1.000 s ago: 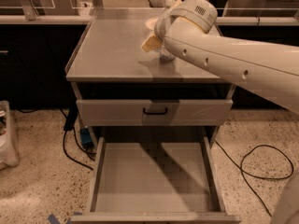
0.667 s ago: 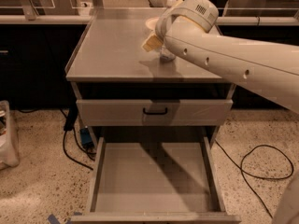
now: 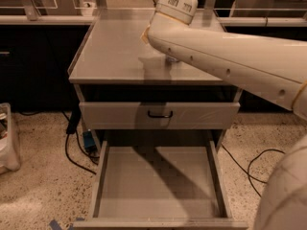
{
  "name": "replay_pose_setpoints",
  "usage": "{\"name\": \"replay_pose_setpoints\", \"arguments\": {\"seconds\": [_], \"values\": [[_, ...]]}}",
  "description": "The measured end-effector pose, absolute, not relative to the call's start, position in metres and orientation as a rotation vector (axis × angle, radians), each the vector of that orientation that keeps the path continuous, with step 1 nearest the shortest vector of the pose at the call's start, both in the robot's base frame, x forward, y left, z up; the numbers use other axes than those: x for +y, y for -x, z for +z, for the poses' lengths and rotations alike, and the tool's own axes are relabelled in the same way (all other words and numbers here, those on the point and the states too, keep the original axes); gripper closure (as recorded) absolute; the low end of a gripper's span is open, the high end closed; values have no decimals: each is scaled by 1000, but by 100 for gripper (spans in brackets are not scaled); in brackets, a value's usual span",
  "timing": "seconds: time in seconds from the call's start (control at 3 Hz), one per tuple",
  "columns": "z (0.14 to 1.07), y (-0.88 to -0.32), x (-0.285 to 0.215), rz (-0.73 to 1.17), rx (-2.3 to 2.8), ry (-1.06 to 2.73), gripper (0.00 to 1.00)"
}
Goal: Place blue plastic bottle into middle drawer
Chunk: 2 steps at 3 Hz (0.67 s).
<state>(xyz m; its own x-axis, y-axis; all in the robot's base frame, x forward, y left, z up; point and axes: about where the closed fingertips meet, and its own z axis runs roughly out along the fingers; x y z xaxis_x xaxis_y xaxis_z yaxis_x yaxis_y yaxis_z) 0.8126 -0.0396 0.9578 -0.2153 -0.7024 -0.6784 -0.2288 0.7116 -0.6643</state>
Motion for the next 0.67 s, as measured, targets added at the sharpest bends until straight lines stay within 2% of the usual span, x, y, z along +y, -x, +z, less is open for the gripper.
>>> {"name": "replay_pose_setpoints", "arguments": {"seconds": [0.33, 0.67], "values": [[964, -817, -25, -594, 1783, 605, 0], [966, -814, -46, -625, 1823, 449, 0]]}}
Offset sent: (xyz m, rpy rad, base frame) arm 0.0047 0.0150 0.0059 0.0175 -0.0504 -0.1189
